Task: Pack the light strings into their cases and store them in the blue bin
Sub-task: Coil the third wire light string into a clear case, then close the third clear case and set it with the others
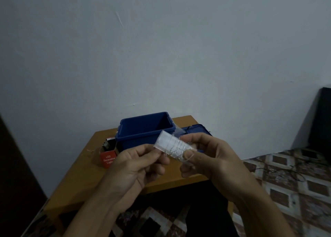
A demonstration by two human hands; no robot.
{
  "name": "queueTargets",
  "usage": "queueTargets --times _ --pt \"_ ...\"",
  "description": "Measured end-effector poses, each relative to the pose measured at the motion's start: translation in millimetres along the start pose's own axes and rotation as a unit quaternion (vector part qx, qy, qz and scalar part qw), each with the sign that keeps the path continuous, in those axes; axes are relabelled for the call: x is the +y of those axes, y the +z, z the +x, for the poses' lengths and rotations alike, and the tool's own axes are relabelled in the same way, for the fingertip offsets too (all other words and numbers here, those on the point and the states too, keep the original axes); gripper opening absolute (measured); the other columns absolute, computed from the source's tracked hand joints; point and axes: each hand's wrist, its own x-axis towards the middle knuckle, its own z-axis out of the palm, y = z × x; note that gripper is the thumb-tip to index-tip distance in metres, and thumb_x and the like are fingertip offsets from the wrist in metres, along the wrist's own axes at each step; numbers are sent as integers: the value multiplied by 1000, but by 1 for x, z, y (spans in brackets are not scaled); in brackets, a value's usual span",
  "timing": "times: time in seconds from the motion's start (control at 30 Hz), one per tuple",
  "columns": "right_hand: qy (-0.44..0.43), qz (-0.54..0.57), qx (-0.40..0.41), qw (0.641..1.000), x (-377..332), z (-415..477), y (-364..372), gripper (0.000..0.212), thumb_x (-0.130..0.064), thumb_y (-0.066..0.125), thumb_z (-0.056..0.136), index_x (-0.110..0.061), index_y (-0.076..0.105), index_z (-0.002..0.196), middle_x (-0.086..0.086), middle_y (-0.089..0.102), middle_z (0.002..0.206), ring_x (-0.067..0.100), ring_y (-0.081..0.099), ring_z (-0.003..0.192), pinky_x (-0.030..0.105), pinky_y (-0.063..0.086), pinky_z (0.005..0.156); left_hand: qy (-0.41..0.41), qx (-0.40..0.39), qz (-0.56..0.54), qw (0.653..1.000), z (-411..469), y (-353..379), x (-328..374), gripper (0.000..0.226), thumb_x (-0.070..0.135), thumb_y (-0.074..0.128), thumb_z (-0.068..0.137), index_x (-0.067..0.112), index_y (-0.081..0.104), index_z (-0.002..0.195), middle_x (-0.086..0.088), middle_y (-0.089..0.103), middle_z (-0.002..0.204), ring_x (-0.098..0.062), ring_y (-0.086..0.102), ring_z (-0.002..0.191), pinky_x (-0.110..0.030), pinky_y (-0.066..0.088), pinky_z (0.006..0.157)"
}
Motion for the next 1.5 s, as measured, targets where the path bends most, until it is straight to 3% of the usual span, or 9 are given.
queueTargets --times 0.13,0.33,0.57,0.93,1.1,1.27,1.4,1.5 --pt "-11 -49 23 998 -2 -1 0 31 -12 73 85 -9 68 115 23 65 103 31 70 74 37 60 69 -4 -7 -9 1000 -3 1 -2 11 15 74 75 14 80 84 -14 71 85 -14 61 59 -26 44 55" --pt "-49 -157 51 985 4 1 4 21 -10 67 94 -18 66 113 16 65 99 26 72 76 34 61 70 -12 68 -9 998 1 12 -10 38 27 74 72 5 73 104 -9 66 92 -11 52 61 -26 37 52" --pt "-100 -282 75 951 15 4 8 25 -22 70 93 -37 63 112 -10 67 89 14 72 83 40 62 74 16 124 20 992 7 12 -15 30 27 74 77 12 76 103 -5 72 88 -11 54 63 -26 41 53" --pt "-14 -185 -2 983 9 4 1 24 -17 70 92 -23 64 114 3 70 93 21 75 88 42 62 82 64 125 140 980 11 4 -19 13 19 65 93 16 75 101 -3 75 87 -13 66 75 -31 47 61" --pt "-10 -259 -3 966 14 5 5 38 -49 59 91 -35 58 126 -4 73 92 11 72 88 38 62 79 104 98 279 949 9 0 -18 15 17 63 95 27 72 101 6 76 89 -6 70 81 -22 49 63" --pt "-52 -278 23 959 31 11 15 12 -35 61 97 -34 67 108 -11 72 87 6 69 80 24 56 68 123 95 343 926 14 -3 -27 14 21 65 94 30 71 102 6 76 90 -4 70 84 -18 50 65" --pt "-42 -270 30 961 40 14 11 7 -35 63 97 -34 70 100 -10 71 88 8 69 81 30 60 71 115 92 366 919 21 -7 -33 13 21 65 94 28 72 102 6 75 89 -5 69 82 -23 53 69" --pt "-38 -285 38 957 45 17 8 7 -37 63 96 -35 69 98 -12 69 88 5 67 82 25 58 67 93 92 383 914 29 -9 -37 16 26 66 94 26 71 108 7 74 93 -2 68 86 -25 56 75"
